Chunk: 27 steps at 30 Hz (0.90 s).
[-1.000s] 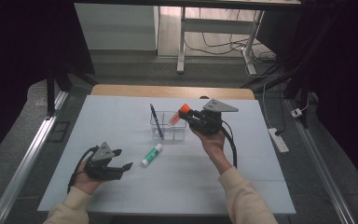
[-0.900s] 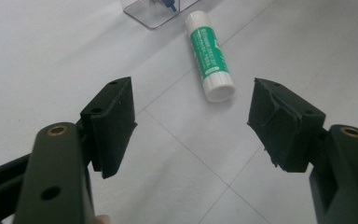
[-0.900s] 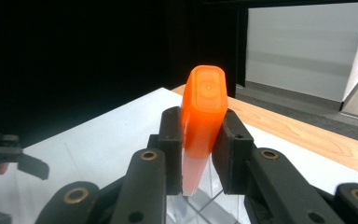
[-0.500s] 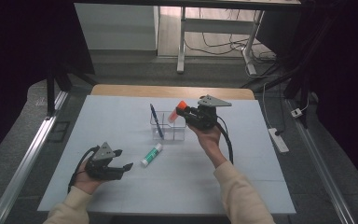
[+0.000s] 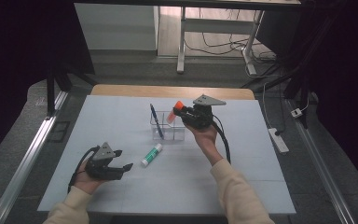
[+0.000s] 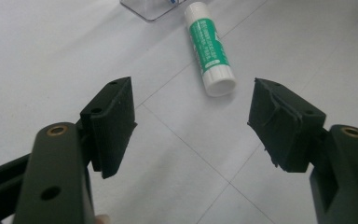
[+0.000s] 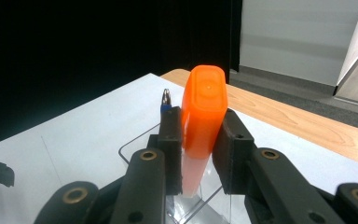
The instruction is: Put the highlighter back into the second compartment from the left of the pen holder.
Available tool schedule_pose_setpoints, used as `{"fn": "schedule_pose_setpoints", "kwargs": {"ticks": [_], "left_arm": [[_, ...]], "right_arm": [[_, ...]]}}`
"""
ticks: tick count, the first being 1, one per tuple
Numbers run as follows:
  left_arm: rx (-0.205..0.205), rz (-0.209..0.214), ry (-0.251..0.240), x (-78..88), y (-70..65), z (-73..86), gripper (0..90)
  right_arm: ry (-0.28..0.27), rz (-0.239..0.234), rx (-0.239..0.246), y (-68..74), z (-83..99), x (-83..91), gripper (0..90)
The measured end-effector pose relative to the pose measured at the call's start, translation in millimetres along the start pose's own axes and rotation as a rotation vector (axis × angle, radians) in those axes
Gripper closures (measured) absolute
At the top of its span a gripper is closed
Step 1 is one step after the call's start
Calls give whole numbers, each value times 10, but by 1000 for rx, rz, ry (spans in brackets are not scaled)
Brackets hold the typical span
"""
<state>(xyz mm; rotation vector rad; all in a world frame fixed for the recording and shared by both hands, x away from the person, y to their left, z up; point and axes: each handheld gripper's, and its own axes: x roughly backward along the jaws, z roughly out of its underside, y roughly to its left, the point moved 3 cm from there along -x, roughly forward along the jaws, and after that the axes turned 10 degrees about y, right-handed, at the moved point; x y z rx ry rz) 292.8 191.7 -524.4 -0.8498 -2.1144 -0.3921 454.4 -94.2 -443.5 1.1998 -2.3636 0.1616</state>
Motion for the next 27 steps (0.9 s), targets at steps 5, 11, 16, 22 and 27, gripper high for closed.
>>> {"fn": "schedule_pose_setpoints", "kwargs": {"ticks": [5, 11, 16, 22, 27], "left_arm": [[-1, 0, 0, 2, -1, 0, 313], [0, 0, 1, -3, 3, 0, 313], [-1, -1, 1, -3, -2, -2, 312], [1, -3, 2, -7, 3, -4, 312], [1, -3, 2, -10, 2, -8, 312]], "right_arm": [[23, -9, -6, -20, 30, -66, 662], [42, 9, 0, -17, 45, -44, 528], [34, 3, -7, -32, 54, 47, 510], [45, 4, 3, -41, 152, 164, 502], [45, 3, 7, -49, 262, 292, 491]]}}
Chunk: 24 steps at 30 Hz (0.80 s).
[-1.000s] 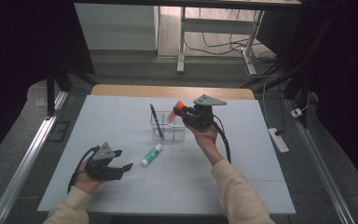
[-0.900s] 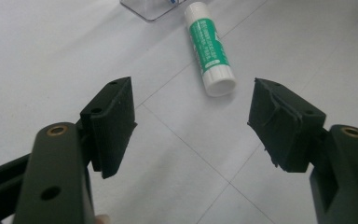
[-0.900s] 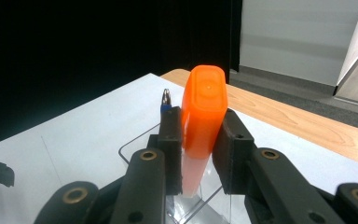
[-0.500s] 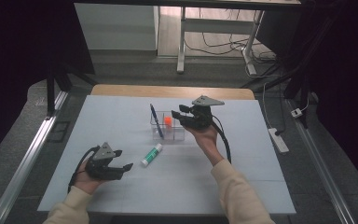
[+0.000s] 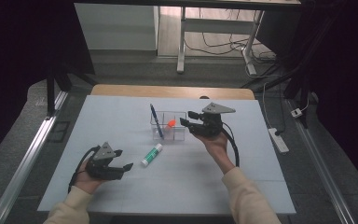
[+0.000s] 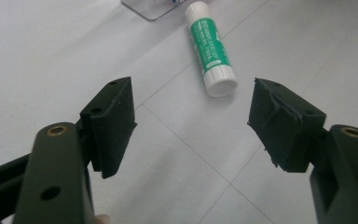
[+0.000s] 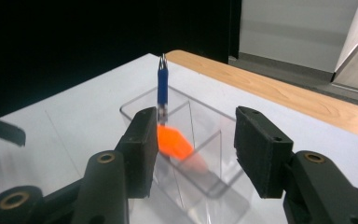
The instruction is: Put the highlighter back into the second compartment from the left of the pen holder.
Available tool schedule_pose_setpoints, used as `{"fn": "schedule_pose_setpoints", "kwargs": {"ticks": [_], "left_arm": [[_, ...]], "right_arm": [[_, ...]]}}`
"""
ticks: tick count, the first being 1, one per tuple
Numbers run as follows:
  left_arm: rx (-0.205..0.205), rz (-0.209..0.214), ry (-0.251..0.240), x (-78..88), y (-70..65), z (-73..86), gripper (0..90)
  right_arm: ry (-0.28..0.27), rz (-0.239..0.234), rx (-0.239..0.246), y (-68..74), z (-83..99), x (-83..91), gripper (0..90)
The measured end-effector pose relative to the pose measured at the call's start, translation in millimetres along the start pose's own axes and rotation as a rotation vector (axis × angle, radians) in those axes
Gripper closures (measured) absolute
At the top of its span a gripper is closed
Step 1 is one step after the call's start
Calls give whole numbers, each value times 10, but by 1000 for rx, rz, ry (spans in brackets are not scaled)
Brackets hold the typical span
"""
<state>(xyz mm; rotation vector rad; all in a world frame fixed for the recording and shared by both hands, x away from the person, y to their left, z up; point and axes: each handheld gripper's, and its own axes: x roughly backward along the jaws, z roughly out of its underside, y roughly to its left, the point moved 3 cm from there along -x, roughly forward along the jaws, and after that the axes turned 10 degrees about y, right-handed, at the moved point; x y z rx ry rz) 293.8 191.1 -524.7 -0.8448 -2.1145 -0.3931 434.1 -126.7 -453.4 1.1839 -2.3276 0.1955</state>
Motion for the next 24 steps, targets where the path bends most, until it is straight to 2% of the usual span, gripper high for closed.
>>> {"fn": "schedule_pose_setpoints", "kwargs": {"ticks": [8, 17, 24], "left_arm": [[4, 0, -1, -2, 11, -2, 312], [5, 0, 0, -5, 11, -10, 312], [5, 0, 1, -8, 14, -13, 312]], "right_arm": [[16, 10, 9, -7, 221, 260, 479], [45, 24, 10, -12, 548, 592, 473], [66, 48, 11, -31, 794, 778, 469]]}}
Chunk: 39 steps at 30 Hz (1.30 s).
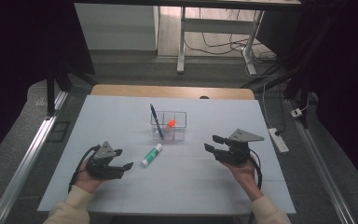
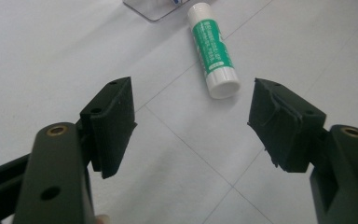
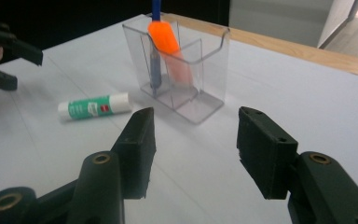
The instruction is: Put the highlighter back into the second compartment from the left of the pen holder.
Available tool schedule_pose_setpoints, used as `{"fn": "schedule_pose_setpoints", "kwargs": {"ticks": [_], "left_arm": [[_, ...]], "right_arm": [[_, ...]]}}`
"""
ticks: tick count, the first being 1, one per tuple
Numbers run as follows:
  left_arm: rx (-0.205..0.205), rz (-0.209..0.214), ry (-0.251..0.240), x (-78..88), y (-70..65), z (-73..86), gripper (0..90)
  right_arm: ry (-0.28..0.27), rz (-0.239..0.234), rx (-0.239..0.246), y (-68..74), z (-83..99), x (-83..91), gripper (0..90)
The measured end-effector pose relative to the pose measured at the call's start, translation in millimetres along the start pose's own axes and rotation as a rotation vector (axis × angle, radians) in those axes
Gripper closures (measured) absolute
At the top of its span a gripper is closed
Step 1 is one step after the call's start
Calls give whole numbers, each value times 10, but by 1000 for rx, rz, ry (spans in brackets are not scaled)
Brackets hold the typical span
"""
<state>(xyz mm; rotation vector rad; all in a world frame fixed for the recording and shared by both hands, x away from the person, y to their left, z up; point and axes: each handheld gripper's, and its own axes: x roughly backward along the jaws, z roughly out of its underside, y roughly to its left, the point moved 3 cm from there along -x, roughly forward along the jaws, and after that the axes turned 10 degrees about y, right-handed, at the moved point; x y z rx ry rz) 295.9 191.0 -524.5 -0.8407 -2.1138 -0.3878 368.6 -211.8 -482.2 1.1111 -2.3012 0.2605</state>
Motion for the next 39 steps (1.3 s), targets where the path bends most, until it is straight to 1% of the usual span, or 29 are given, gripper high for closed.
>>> {"fn": "schedule_pose_setpoints", "kwargs": {"ticks": [3, 12, 17, 21, 24, 26, 30, 34, 39], "left_arm": [[0, -1, 1, -1, -1, -3, 312], [3, 0, -5, 0, 11, -16, 312], [-1, 1, -5, 1, 18, -29, 312], [3, 2, -8, -2, 31, -32, 312], [4, 4, -6, -11, 49, -38, 312], [7, 7, -6, -18, 59, -45, 312], [3, 10, -4, -30, 67, -64, 311], [-5, 8, -8, -10, 50, -87, 311], [-12, 5, -8, 11, 27, -156, 311]], "right_arm": [[9, 13, 3, -20, 77, 58, 467], [22, 23, -10, -45, 282, 217, 463], [40, 30, -6, -60, 377, 241, 461], [56, 39, 20, -63, 417, 241, 460], [68, 46, 28, -85, 441, 248, 460], [70, 47, 25, -99, 455, 248, 459], [82, 51, 32, -110, 476, 235, 460], [89, 50, 32, -118, 485, 224, 460], [91, 51, 34, -125, 489, 222, 459]]}}
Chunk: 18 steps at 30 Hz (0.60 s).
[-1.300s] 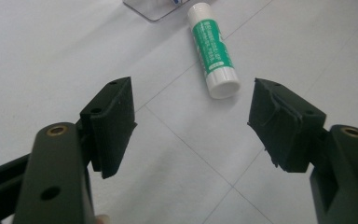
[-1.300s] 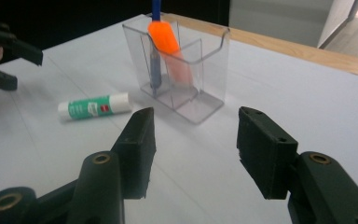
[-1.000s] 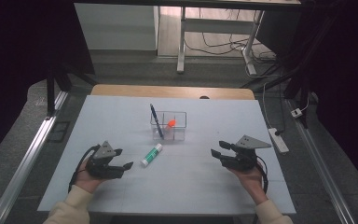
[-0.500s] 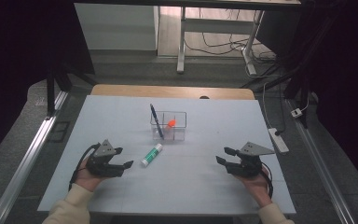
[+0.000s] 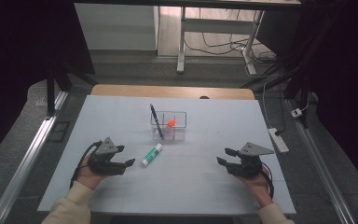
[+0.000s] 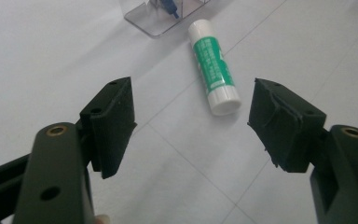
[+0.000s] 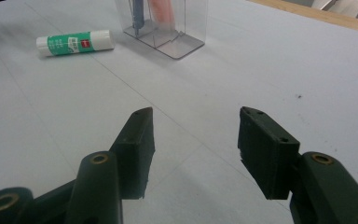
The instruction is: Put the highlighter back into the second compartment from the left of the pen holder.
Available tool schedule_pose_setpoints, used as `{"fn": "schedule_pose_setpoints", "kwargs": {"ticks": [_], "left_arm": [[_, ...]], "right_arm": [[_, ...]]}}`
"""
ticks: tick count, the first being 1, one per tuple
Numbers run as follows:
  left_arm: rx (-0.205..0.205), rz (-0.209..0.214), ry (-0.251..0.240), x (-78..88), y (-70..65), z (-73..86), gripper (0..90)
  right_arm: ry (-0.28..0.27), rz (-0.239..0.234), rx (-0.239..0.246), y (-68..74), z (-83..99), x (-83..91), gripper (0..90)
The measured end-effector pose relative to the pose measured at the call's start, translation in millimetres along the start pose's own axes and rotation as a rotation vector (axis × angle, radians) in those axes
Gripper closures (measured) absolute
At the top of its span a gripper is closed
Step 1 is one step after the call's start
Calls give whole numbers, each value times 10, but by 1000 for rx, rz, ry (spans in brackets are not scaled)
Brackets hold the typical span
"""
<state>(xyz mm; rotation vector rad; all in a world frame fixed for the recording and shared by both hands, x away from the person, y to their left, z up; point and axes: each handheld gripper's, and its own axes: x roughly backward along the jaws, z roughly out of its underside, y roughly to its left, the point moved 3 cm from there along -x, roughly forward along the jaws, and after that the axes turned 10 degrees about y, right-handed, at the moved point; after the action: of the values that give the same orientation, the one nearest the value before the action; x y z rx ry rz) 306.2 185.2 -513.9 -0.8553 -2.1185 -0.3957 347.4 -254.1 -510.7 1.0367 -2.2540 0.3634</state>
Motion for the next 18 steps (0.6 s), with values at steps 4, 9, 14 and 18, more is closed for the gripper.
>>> {"fn": "schedule_pose_setpoints", "kwargs": {"ticks": [4, 9, 14, 18], "left_arm": [[5, 16, 19, -9, -10, -103, 309], [14, 53, 48, -20, -19, -222, 309], [13, 79, 65, -43, -20, -303, 313], [-6, 101, 87, -88, -33, -363, 317]], "right_arm": [[5, 7, 6, -6, 0, -2, 458], [8, 13, 10, -14, 6, 4, 458], [13, 14, 15, -21, 10, 1, 457], [23, 19, 13, -31, 14, -9, 457]]}}
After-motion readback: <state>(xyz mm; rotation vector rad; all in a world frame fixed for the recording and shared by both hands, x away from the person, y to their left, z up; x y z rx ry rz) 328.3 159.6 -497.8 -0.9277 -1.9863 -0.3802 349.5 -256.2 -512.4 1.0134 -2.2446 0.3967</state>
